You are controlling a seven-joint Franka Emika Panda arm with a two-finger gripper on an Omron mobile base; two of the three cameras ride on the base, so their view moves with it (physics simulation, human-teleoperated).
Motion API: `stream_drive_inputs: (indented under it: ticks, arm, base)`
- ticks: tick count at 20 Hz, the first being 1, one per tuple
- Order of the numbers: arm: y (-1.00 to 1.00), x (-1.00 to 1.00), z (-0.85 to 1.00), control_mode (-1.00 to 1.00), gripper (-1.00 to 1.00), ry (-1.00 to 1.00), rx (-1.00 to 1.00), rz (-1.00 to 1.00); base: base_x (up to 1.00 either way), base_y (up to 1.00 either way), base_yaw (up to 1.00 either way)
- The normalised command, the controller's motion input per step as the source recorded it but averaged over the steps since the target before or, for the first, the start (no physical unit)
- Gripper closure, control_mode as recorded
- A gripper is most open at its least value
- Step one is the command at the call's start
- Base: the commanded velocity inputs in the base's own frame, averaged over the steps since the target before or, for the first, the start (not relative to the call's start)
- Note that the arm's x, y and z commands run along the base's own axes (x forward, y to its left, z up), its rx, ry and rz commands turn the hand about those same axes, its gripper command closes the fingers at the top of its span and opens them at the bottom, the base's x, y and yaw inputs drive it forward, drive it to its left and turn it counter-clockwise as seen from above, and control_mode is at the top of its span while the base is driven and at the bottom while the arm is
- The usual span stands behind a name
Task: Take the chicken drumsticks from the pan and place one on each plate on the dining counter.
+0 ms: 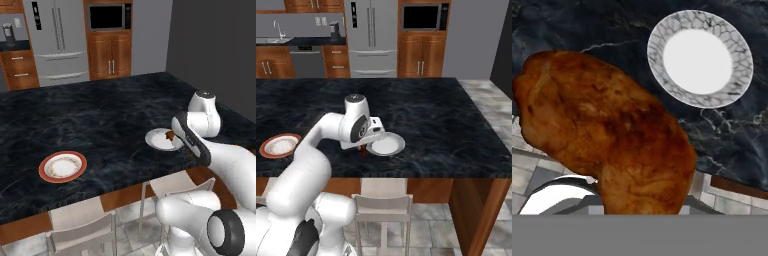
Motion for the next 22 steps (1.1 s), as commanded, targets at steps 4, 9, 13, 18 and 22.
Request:
stream_drive_inputs:
  ticks: [4, 9, 13, 18, 22]
  arm:
    - [-0.36, 0.89, -0.46, -1.0, 1.0, 0.11, 0.0, -0.02]
    - [-0.34, 0.8, -0.28, -1.0, 1.0, 0.08, 0.0, 0.0]
    - [-0.11, 0.95, -0.27, -1.0, 1.0, 0.14, 0.0, 0.0]
    - [0.0, 0.92, -0.49, -1.0, 1.0, 0.1, 0.0, 0.0]
    - [0.0, 0.69, -0.65, -1.0, 1.0, 0.01, 0.0, 0.0]
  base:
    - [0.0, 0.0, 0.0]
    - [0.0, 0.0, 0.0]
    - [0.0, 0.0, 0.0]
    - [0.0, 0.0, 0.0]
    - [0.0, 0.0, 0.0]
